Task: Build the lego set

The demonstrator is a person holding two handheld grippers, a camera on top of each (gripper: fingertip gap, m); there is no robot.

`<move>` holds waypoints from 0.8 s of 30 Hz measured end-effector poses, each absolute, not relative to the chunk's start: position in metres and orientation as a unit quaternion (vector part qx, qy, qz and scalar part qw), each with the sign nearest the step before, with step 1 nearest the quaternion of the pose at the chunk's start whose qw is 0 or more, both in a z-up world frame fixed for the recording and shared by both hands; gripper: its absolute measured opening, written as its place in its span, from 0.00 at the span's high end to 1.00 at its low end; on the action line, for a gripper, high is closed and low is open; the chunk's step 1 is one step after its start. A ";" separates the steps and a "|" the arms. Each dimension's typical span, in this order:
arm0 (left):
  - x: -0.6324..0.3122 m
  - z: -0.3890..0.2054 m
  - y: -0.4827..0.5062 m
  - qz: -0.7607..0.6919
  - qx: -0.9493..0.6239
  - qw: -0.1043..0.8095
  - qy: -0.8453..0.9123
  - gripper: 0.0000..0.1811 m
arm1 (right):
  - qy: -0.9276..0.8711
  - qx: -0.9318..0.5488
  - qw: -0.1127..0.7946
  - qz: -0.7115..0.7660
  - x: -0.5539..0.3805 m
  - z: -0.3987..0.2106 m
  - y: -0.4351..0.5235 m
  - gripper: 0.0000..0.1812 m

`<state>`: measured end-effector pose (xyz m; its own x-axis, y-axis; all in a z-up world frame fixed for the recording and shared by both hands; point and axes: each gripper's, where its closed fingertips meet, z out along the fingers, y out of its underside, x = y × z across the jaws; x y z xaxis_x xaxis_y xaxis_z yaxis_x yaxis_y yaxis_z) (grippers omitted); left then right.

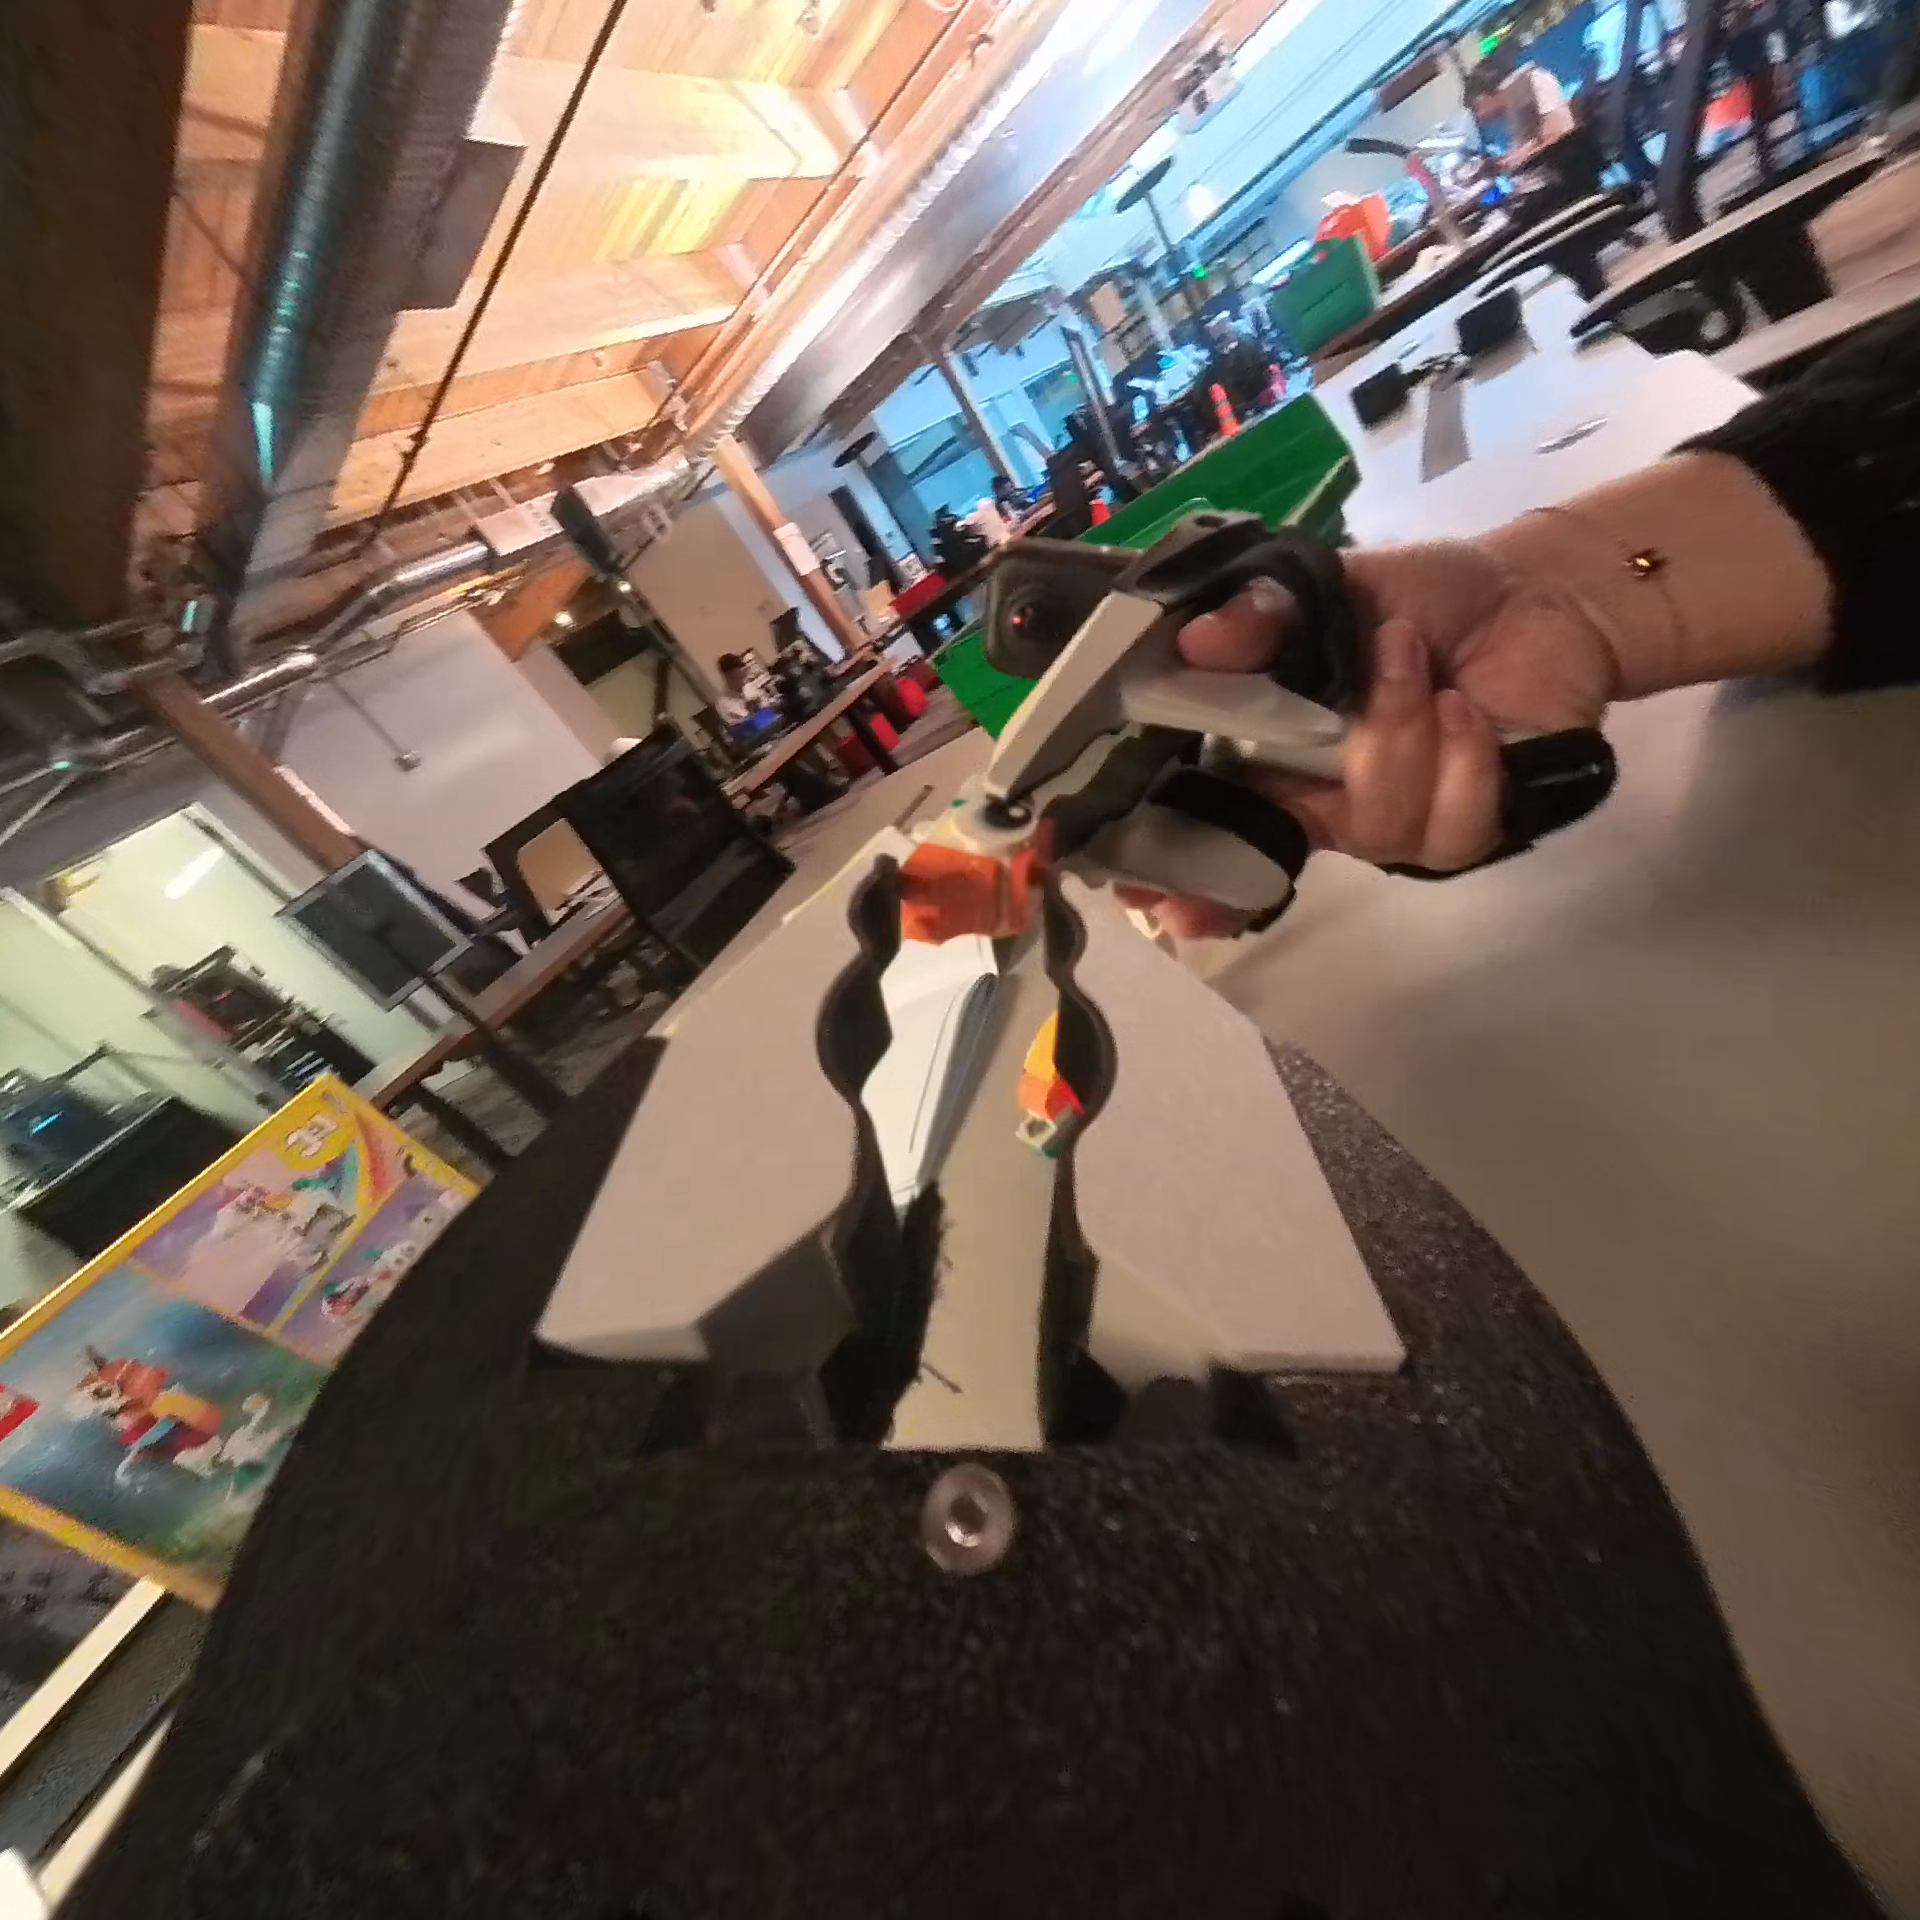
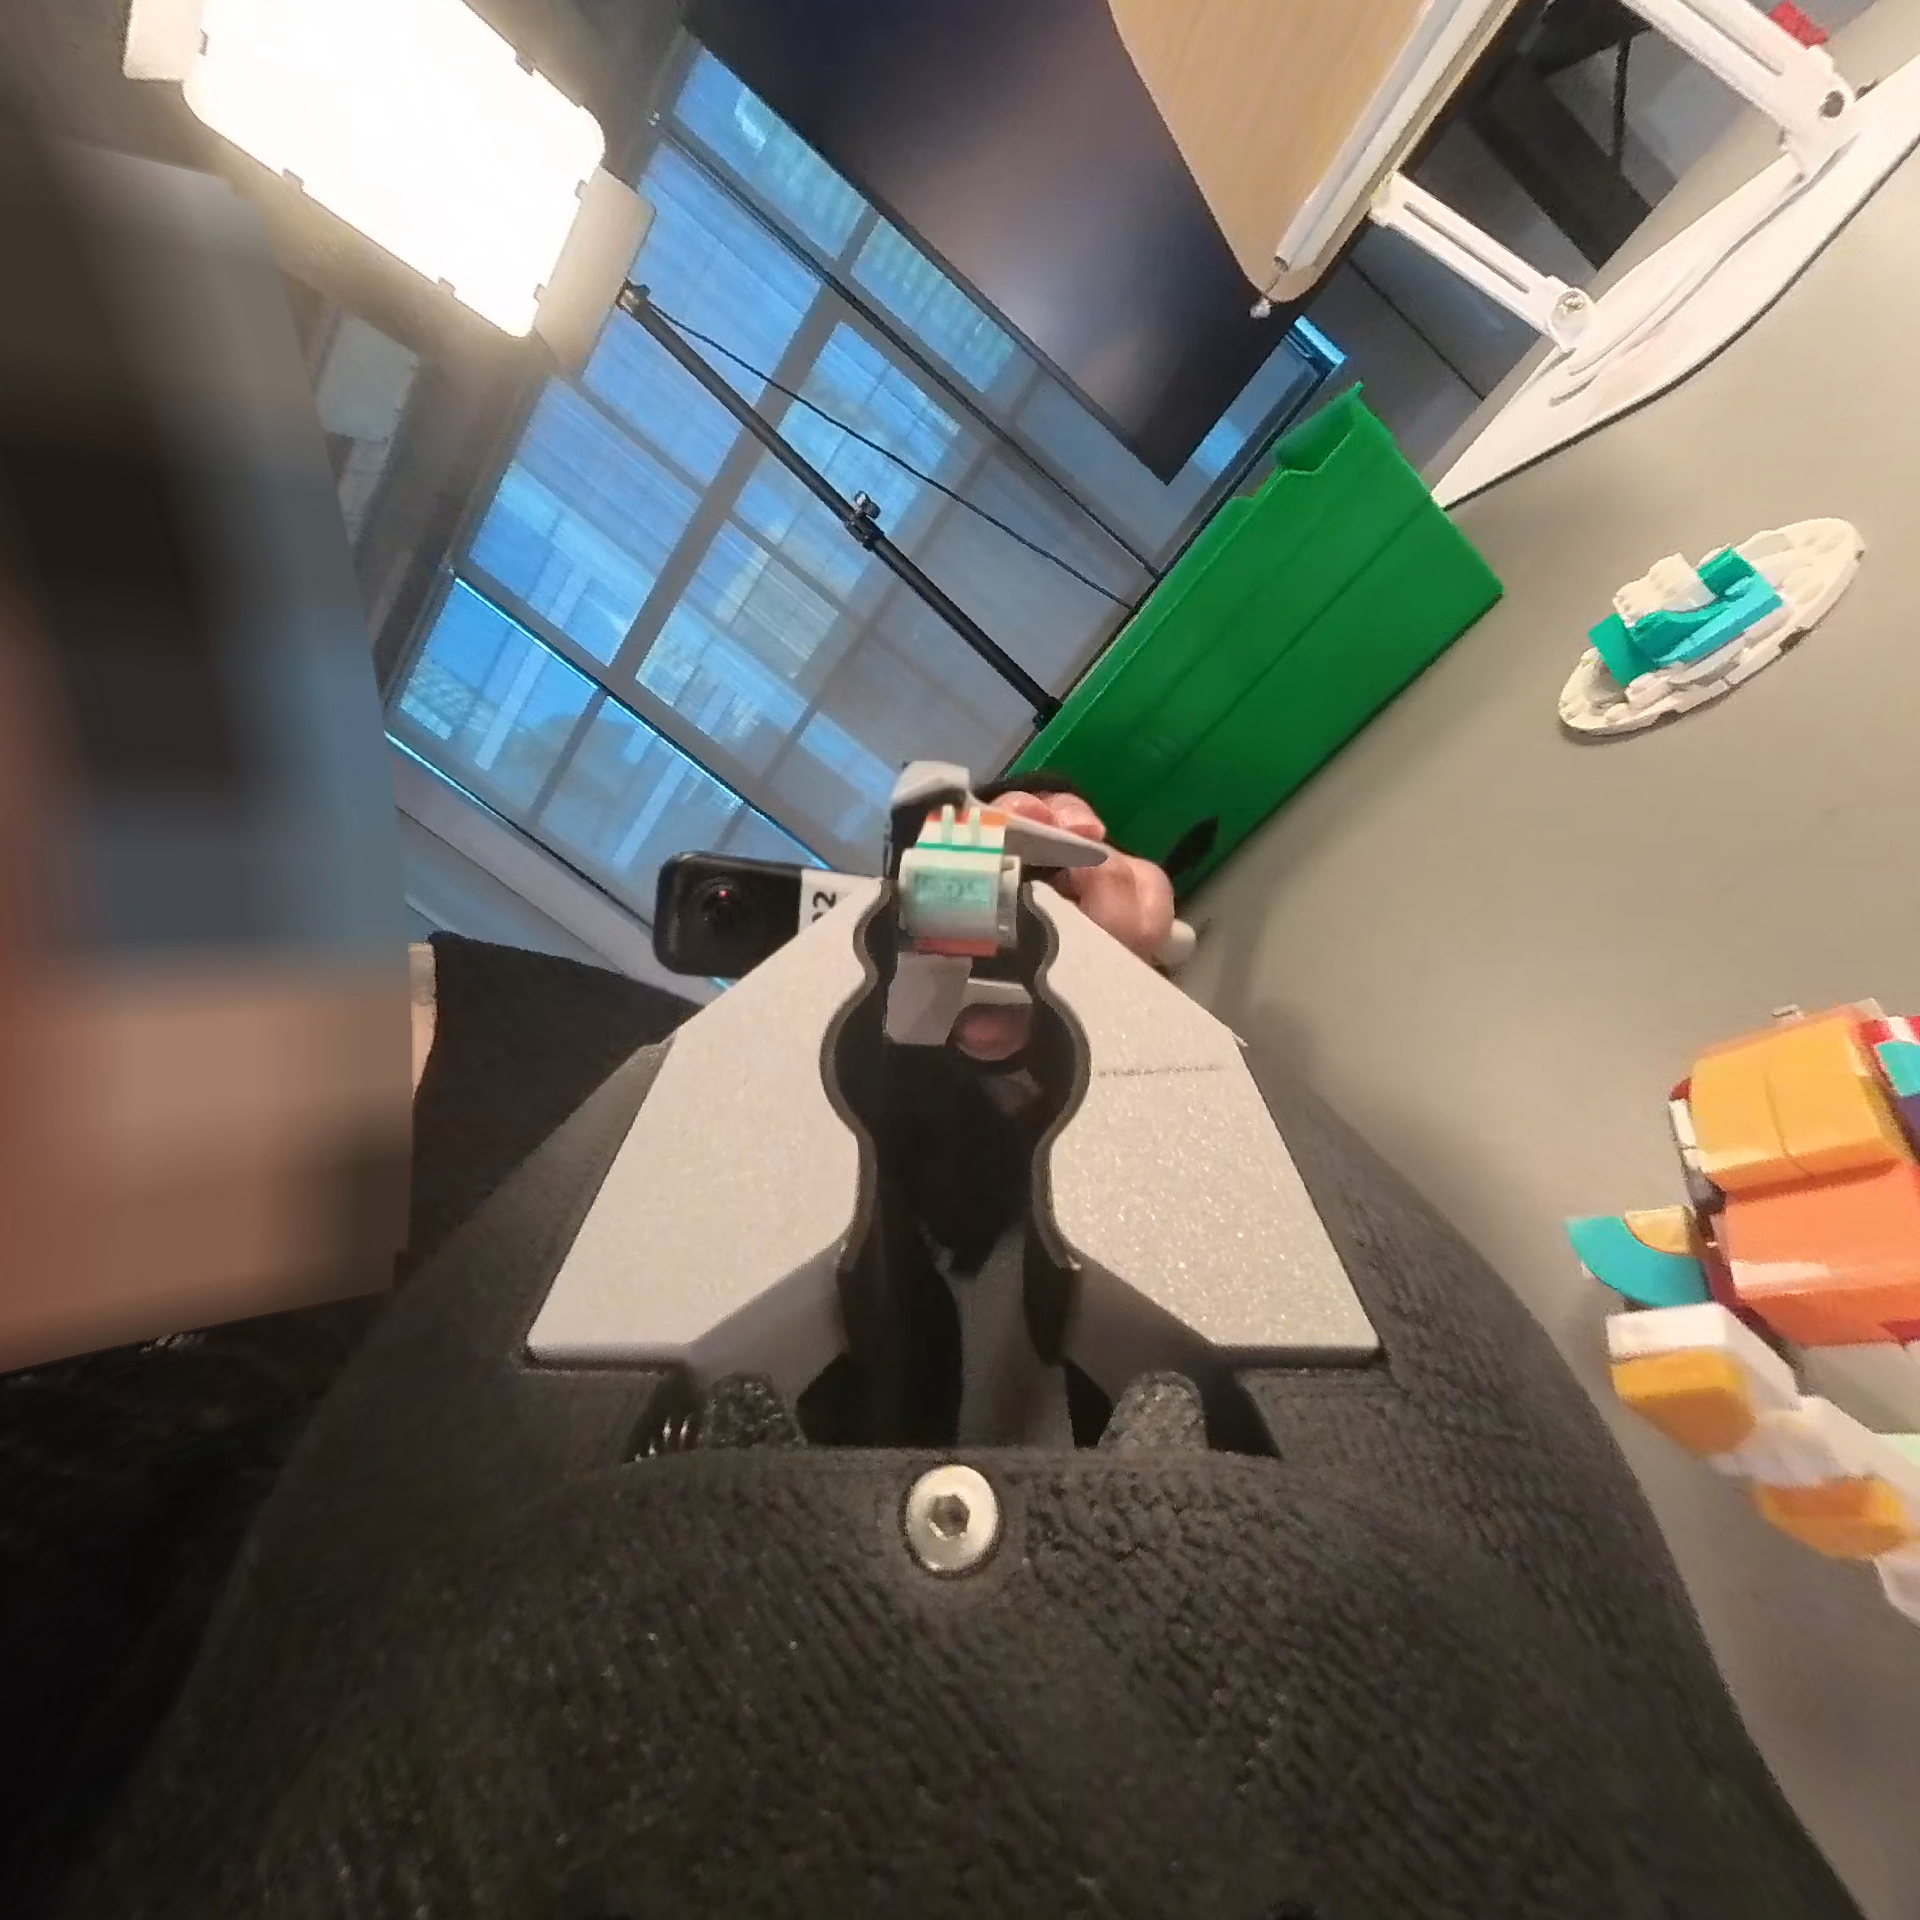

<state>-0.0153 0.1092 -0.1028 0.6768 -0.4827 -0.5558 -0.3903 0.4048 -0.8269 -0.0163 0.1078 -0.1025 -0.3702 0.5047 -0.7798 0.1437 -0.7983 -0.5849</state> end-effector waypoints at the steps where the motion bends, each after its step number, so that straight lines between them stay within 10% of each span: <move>1: -0.016 -0.105 0.108 -0.031 -0.541 0.733 0.411 0.89 | -0.293 -0.551 0.118 0.772 -0.016 -0.103 0.110 0.89; 24: -0.016 -0.109 0.114 0.029 -0.547 0.732 0.405 0.96 | -0.299 -0.557 0.182 0.753 -0.014 -0.100 0.121 0.89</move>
<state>-0.0155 0.1139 -0.1087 0.6705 -0.4002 -0.6247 -0.4860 0.3993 -0.7774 -0.0143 0.1214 -0.1004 -0.3136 0.6066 -0.7306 0.0585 -0.7556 -0.6524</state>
